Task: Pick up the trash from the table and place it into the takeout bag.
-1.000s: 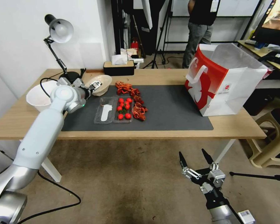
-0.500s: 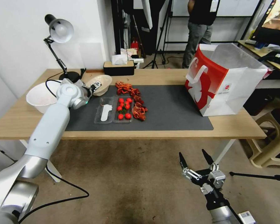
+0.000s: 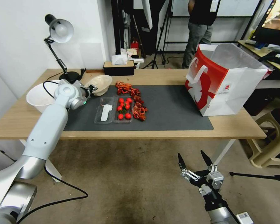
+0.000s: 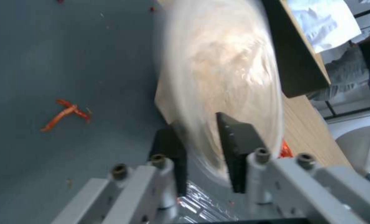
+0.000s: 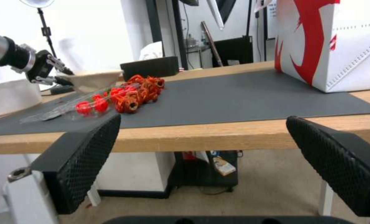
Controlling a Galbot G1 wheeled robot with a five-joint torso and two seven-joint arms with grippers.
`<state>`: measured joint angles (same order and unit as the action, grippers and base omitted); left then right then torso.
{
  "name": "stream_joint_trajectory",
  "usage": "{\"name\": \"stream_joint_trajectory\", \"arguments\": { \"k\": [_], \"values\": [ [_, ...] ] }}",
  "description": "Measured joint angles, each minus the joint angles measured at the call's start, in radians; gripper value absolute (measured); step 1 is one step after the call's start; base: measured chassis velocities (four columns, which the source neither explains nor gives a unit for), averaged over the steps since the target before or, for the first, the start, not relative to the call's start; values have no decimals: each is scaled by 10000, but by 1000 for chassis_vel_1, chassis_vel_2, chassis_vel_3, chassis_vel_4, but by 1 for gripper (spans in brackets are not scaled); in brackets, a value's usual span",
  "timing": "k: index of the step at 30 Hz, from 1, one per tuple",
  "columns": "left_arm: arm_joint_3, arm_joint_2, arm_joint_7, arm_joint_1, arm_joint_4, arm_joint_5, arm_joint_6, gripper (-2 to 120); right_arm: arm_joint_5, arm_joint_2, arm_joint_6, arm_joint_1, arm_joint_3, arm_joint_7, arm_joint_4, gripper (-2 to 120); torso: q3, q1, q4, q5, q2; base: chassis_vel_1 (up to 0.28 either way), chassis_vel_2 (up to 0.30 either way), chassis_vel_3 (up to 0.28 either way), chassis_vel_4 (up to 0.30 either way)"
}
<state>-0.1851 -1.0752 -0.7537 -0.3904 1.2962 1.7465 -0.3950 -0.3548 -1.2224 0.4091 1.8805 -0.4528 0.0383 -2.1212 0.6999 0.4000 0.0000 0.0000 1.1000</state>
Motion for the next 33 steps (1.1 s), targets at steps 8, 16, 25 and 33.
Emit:
{"name": "stream_joint_trajectory", "arguments": {
  "k": [8,16,25,33],
  "values": [
    [-36,5,99,-60,99,41,-5,0,3,14,0,4,-4,-4,-3,100,0,-1,0,0,0,0,0,0,0],
    [-90,-29,305,-87,465,35,99,0,14,17,0,46,-25,-6,-16,100,0,-1,0,0,0,0,0,0,0],
    [2270,53,2229,1934,2485,-895,375,0,-5,28,-54,146,-226,-46,-192,100,0,0,-2,3,0,0,0,0,0],
    [6082,-1713,3890,5038,1892,-3360,934,0,50,-194,-38,222,-339,-41,-209,100,2,0,-6,7,0,0,0,0,0]
  ]
}}
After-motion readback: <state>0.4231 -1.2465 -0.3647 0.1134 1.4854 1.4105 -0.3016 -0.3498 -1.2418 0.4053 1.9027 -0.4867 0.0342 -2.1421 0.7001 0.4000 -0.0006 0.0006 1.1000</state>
